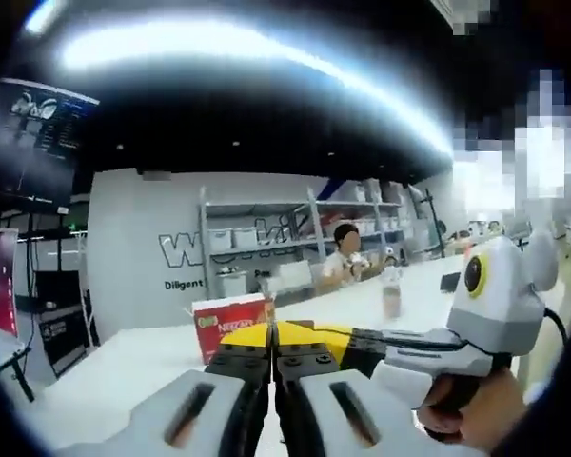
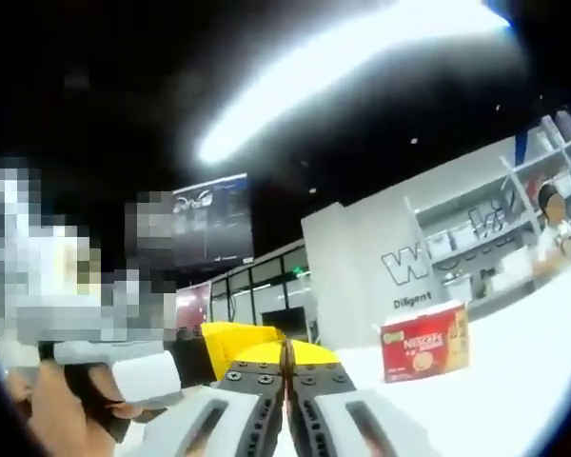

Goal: Tear open the coffee pouch, take out the coffee, and pour the coffee from the pouch into the cup

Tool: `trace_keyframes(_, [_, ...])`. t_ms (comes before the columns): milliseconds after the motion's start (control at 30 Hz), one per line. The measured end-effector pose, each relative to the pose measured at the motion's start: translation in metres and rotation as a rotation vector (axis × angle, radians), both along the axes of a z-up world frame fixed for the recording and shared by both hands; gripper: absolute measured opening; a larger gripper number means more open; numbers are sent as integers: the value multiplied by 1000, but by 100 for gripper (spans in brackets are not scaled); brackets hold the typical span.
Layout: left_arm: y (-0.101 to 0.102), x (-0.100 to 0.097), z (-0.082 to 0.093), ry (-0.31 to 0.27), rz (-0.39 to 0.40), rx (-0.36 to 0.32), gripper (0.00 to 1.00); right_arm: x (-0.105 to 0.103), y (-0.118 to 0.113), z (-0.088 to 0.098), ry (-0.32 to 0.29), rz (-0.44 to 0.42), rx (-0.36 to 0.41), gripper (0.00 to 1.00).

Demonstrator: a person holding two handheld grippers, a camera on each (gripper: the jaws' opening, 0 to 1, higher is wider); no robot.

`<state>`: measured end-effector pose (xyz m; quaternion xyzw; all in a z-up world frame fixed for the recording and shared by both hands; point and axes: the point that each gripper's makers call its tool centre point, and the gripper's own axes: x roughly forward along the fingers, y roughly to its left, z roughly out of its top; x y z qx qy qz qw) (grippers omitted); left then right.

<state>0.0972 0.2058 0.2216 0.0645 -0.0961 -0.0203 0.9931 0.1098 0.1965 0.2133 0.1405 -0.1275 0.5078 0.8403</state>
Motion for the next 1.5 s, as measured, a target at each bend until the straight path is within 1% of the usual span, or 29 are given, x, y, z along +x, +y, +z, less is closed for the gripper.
trace_keyframes(33, [0,0,0,2,-16,-21,2,0,-1,0,-2,3,0,1])
trace_keyframes(67, [-1,-1,0,-2,-49,-59,2,-1,-2,0,-5,10,5,1])
trace_keyframes(100, [-3,-3,3,-19,-100,-121,2,-3,-1,2,-3,40,25,1])
trace_keyframes(133, [-6,-7,10,-52,-195,-208,2,-7,-2,5,7,93,56,1])
trace_keyframes(167, [-6,-9,14,-65,-298,-311,3,-10,-6,10,17,141,109,1])
trace_keyframes(200, [2,-8,14,-52,-366,-417,3,-11,-9,10,47,191,119,1])
trace_keyframes(233, [8,-11,20,-76,-471,-516,3,-11,-10,6,71,230,107,1])
trace_keyframes(267, [11,-15,22,-68,-554,-599,3,-13,-13,8,77,272,124,1])
trace_keyframes(300, [14,-17,20,-50,-595,-632,4,-15,-14,9,82,298,132,1])
trace_keyframes(333, [17,-18,18,-31,-636,-666,4,-25,-17,8,137,432,147,1])
trace_keyframes(367, [22,-20,17,-41,-645,-658,5,-24,-22,8,139,449,156,1])
trace_keyframes(400, [24,-20,17,-44,-644,-654,7,-30,-24,7,138,496,144,1])
trace_keyframes(433, [25,-23,16,-39,-664,-638,9,-35,-25,6,141,531,134,1])
trace_keyframes(500, [18,-32,15,-31,-714,-595,15,-37,-29,4,145,552,121,1])
trace_keyframes(533, [4,-40,15,-15,-772,-537,17,-47,-32,2,137,607,96,1])
trace_keyframes(600, [-10,-47,14,6,-794,-457,19,-51,-35,3,120,602,86,1])
trace_keyframes(633, [-16,-49,14,11,-790,-410,19,-60,-35,2,109,639,62,1])
trace_keyframes(700, [-23,-51,14,18,-770,-335,19,-65,-36,2,83,628,45,1])
trace_keyframes(733, [-26,-52,13,29,-770,-310,18,-71,-37,2,72,647,34,1])
trace_keyframes(767, [-27,-52,13,39,-775,-302,17,-72,-37,2,70,648,34,1])
trace_keyframes(833, [-35,-60,11,60,-826,-255,17,-78,-38,3,63,656,31,1])
trace_keyframes(933, [-37,-66,12,65,-853,-233,15,-86,-37,2,52,666,10,1])
trace_keyframes(967, [-38,-67,11,74,-857,-218,15,-89,-36,2,49,673,5,1])
trace_keyframes(1033, [-40,-70,2,108,-860,-157,15,-92,-35,3,40,677,1,1])
trace_keyframes(1100, [-37,-71,4,102,-864,-163,13,-96,-32,1,29,675,-27,1])
trace_keyframes(1167, [-33,-74,5,96,-879,-162,6,-98,-29,0,21,681,-39,1])
trace_keyframes(1200, [-33,-77,5,96,-899,-161,5,-99,-28,0,19,681,-44,1])
trace_keyframes(1400, [-32,-94,-3,110,-961,-158,4,-112,-23,-7,-7,723,-103,2])
trace_keyframes(1500, [-32,-102,-4,148,-998,-163,4,-119,-21,-9,-17,747,-125,2])
